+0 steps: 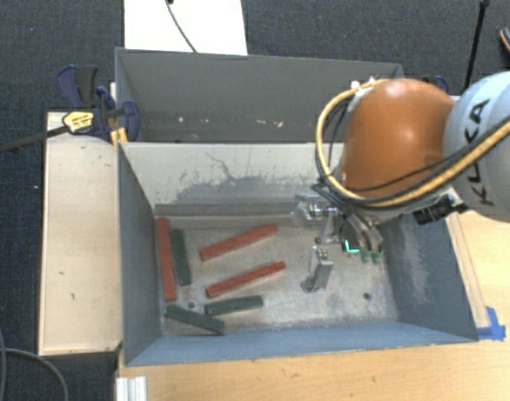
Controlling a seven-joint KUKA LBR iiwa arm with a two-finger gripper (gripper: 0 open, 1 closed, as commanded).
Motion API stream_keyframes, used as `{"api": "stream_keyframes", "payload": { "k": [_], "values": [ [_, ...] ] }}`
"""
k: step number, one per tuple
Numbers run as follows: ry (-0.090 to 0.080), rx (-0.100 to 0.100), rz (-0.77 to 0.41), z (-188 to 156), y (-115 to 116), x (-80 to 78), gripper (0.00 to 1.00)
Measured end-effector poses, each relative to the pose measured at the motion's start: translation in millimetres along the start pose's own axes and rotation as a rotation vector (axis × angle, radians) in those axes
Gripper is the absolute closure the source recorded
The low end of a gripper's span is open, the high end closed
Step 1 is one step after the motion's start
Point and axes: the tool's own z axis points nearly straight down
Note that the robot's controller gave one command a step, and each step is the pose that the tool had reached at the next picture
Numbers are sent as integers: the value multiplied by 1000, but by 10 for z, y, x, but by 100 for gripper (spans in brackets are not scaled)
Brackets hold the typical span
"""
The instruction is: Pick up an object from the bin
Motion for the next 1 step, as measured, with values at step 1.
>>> {"api": "stream_keyframes", "payload": {
  "k": [1],
  "values": [
    [1, 1, -139, 1467, -181, -135, 0]
  ]
}}
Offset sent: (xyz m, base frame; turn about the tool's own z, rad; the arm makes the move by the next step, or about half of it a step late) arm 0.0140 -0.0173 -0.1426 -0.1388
